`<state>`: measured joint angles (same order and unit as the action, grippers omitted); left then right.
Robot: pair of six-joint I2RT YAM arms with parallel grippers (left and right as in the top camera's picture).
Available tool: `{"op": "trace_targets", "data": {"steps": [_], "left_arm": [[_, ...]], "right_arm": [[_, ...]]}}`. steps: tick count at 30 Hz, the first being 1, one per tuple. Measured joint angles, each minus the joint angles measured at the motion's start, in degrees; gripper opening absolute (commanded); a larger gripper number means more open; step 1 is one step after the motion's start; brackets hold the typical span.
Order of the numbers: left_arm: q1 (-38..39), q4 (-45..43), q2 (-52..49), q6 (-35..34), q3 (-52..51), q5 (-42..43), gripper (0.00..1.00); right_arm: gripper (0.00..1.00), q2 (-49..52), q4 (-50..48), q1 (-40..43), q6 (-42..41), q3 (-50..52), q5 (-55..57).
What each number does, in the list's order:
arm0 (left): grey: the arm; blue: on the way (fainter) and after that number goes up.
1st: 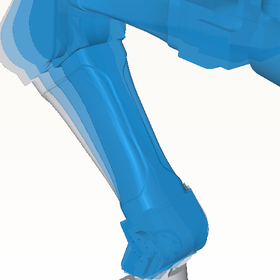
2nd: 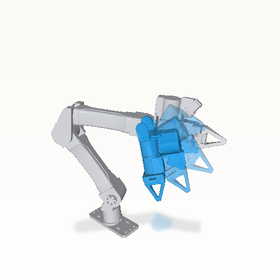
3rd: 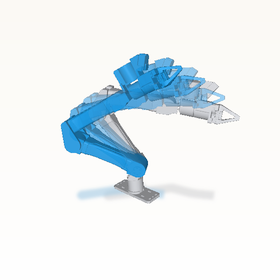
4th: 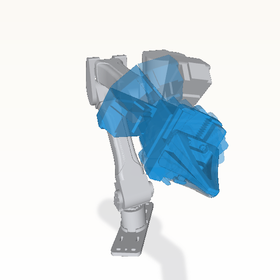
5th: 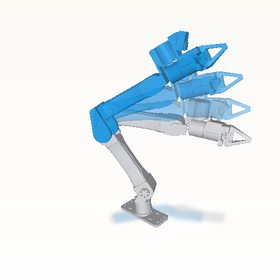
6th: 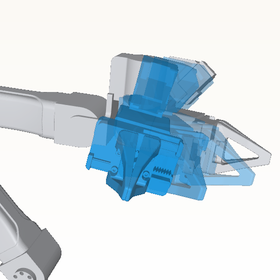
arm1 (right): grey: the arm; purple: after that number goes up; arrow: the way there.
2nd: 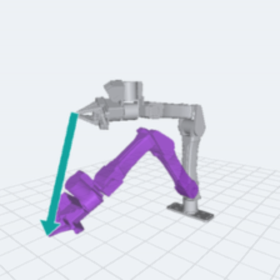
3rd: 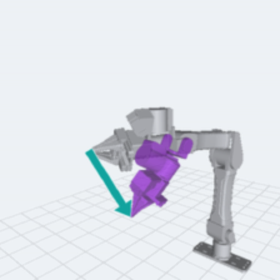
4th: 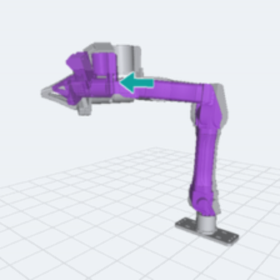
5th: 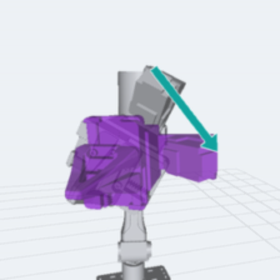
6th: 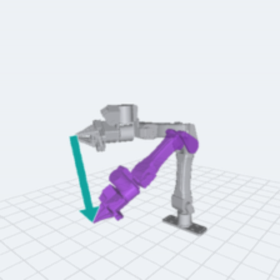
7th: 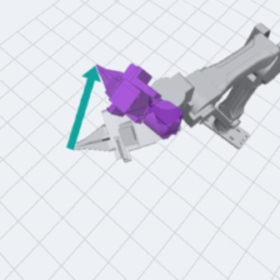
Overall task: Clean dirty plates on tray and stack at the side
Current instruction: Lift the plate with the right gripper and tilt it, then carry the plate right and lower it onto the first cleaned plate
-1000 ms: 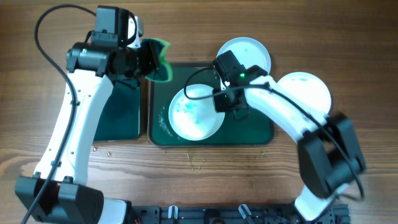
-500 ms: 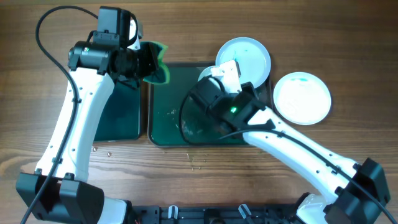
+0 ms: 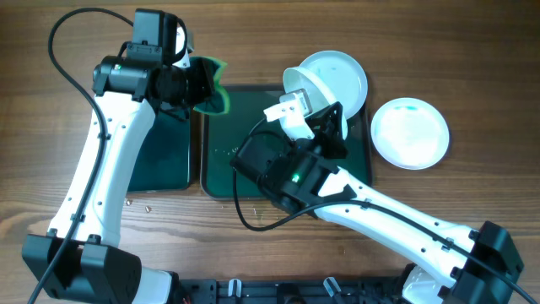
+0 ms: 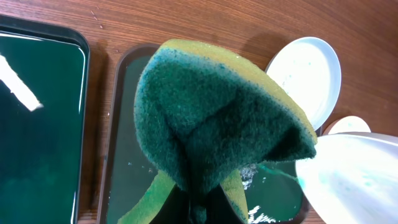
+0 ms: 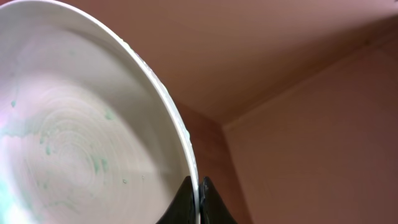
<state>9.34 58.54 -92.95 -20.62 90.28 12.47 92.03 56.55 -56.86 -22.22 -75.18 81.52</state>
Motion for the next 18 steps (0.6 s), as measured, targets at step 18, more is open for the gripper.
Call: {"op": "trace_targets", "data": {"steps": [18], "left_arm": [[0.0, 1.79, 0.0, 0.17, 0.0, -3.69, 0.04]], "right_arm": [[0.04, -3.8, 0.13, 16.11, 3.13, 0.02, -51.78]]}}
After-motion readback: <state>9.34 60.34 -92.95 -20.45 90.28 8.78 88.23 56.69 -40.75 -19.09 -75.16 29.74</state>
